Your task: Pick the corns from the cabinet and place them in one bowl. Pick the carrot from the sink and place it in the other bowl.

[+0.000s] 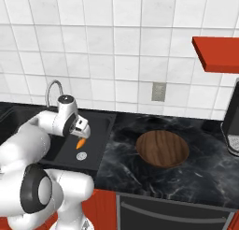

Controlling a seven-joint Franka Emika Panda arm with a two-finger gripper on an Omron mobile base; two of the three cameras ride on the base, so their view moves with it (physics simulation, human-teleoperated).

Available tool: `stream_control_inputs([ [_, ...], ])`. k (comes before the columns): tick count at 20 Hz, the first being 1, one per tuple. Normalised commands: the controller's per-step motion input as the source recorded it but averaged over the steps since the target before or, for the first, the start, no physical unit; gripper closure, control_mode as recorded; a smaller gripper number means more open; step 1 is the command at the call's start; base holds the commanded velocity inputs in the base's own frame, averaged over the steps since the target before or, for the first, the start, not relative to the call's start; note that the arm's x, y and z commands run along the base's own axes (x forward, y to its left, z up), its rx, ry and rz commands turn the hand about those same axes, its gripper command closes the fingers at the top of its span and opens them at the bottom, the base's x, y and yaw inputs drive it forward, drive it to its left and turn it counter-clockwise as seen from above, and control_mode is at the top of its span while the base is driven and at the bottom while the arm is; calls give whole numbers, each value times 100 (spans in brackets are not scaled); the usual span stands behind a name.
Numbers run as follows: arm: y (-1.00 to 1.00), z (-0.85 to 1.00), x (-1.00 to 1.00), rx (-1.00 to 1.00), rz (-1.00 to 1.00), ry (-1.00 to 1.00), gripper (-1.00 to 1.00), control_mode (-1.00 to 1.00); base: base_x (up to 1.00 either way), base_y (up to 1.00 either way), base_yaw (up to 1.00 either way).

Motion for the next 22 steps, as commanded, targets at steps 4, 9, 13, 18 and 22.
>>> stream_control_inputs([
  [4,11,-41,48,0,0,0,-100,-100,0,0,0],
  [9,20,-34,36,0,0,-2,-100,-100,0,0,0],
  [13,14,-26,31,-1,-1,-7,-100,-100,0,0,0],
  [18,2,-22,23,-2,-2,-12,-100,-100,0,0,0],
  [22,0,0,6,0,0,0,-100,-100,0,0,0],
])
